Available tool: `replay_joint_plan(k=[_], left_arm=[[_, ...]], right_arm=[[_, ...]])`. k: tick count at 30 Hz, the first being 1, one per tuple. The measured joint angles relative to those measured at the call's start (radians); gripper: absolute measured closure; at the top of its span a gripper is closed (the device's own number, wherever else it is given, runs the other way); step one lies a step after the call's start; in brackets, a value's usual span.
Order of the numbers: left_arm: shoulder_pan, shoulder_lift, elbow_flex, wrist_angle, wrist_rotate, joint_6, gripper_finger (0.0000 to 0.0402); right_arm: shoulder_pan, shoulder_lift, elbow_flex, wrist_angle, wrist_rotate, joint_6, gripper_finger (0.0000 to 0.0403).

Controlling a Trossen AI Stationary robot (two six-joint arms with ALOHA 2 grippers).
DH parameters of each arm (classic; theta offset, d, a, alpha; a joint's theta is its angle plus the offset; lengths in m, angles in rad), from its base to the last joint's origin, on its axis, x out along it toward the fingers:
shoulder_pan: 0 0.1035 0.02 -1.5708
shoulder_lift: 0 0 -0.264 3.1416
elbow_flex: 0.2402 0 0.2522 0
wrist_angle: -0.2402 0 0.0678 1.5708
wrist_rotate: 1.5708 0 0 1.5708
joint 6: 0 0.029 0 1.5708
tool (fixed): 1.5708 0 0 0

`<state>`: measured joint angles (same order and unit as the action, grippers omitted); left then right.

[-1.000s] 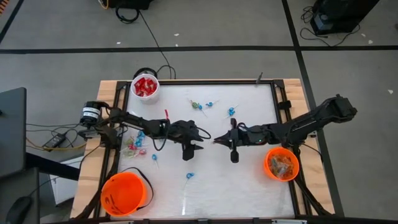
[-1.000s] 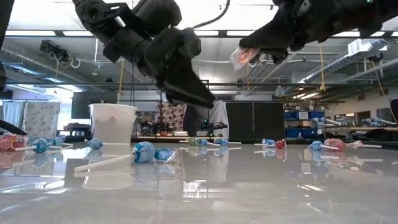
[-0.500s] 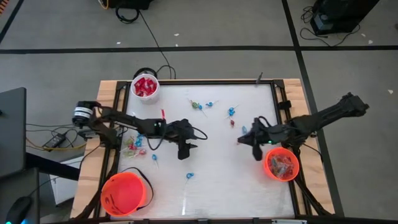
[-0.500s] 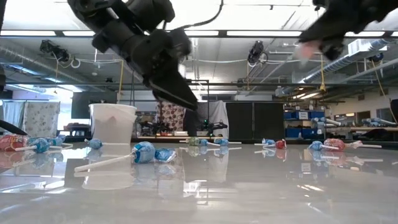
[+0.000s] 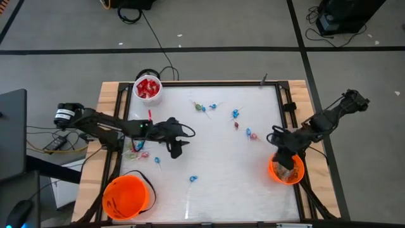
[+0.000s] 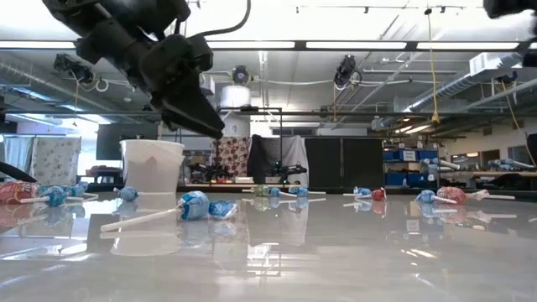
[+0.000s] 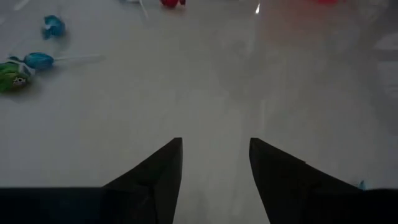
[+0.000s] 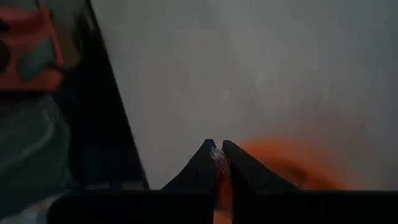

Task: Sort candy by brand, put in halloween buckets
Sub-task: Put the orange candy into the right orange bucket

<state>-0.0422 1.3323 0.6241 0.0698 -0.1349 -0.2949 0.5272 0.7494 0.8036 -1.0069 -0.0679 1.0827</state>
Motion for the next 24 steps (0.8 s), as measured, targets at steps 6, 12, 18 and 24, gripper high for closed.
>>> replay_joint_plan(k=[6, 12, 18, 24], left_arm=[[-0.021, -0.01, -0.003, -0.069, -0.02, -0.052, 0.021], [-0.049, -0.013, -0.003, -0.11, -0.034, -0.075, 0.021], [-0.064, -0.022, -0.004, -0.131, -0.041, -0.08, 0.021], [-0.064, -0.081, -0.003, -0.2, -0.079, -0.09, 0.021]], right_arm=[[0.119, 0.036, 0.0, -0.127, -0.049, 0.176, 0.0375], [0.219, 0.131, 0.0, -0.143, -0.01, 0.232, 0.0362], [0.292, 0.266, -0.001, -0.147, 0.086, 0.233, 0.0329], [0.334, 0.398, -0.001, -0.146, 0.149, 0.251, 0.0277]])
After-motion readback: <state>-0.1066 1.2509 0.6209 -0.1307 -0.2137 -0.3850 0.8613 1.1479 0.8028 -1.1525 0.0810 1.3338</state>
